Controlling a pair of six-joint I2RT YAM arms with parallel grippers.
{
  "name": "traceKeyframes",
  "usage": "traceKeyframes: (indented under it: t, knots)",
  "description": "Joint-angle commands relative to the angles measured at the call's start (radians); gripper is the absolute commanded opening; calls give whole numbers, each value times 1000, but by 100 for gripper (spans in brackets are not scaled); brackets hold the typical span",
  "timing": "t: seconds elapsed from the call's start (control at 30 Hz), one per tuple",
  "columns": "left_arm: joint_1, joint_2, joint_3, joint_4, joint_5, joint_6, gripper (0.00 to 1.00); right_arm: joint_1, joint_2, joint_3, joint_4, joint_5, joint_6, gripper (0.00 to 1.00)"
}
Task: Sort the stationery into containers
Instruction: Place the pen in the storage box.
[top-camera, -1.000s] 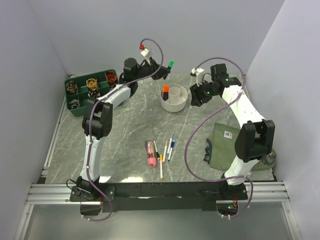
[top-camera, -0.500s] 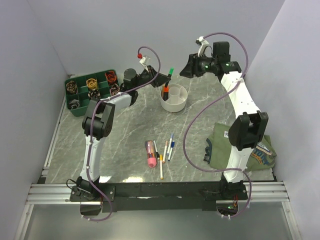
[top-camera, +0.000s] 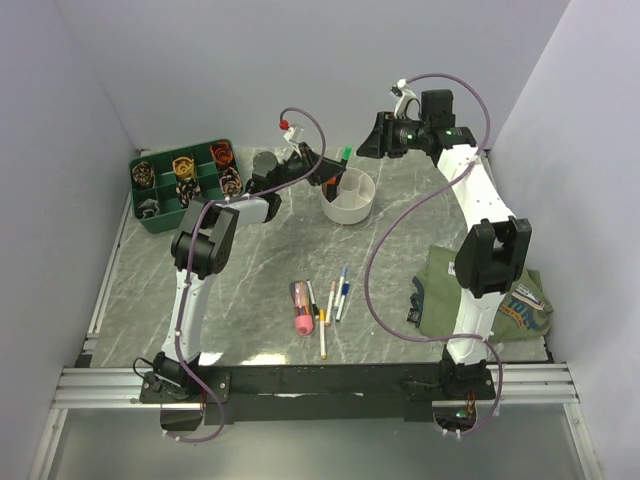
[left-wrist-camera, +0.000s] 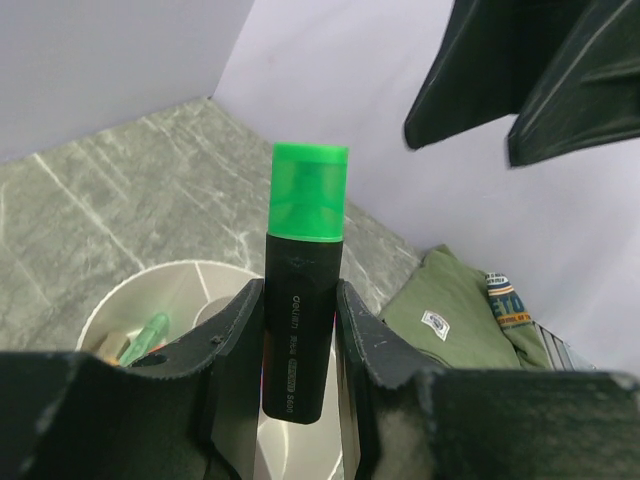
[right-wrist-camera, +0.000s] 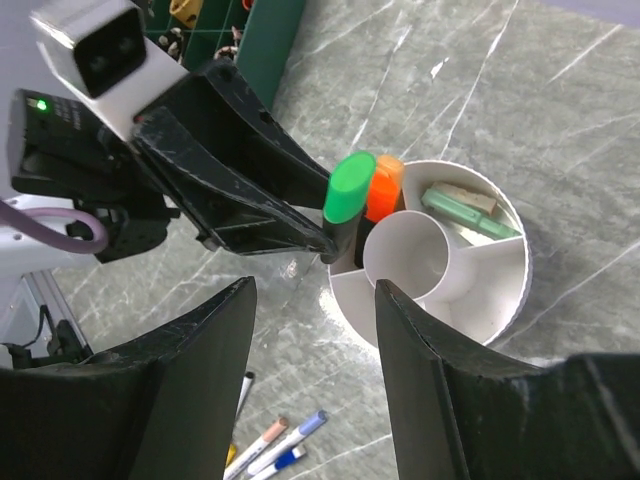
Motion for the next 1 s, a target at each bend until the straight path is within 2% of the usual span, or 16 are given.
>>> traceKeyframes:
  t: [0.0,0.23,0.67,0.97]
  knots:
    - [2,-2,-5,91,0,-10,3,22,1,40,42,2,36,59]
    - [3,-10,-8,83,-14,-24,3,91,71,70,44,98,74,62]
    - [-3,-48,-37,49,-40,-1,2,160,124,156,59,439,105,63]
    - [-11,-69,-39,48,-45,-3,3,195,154,172,54,499,90,60]
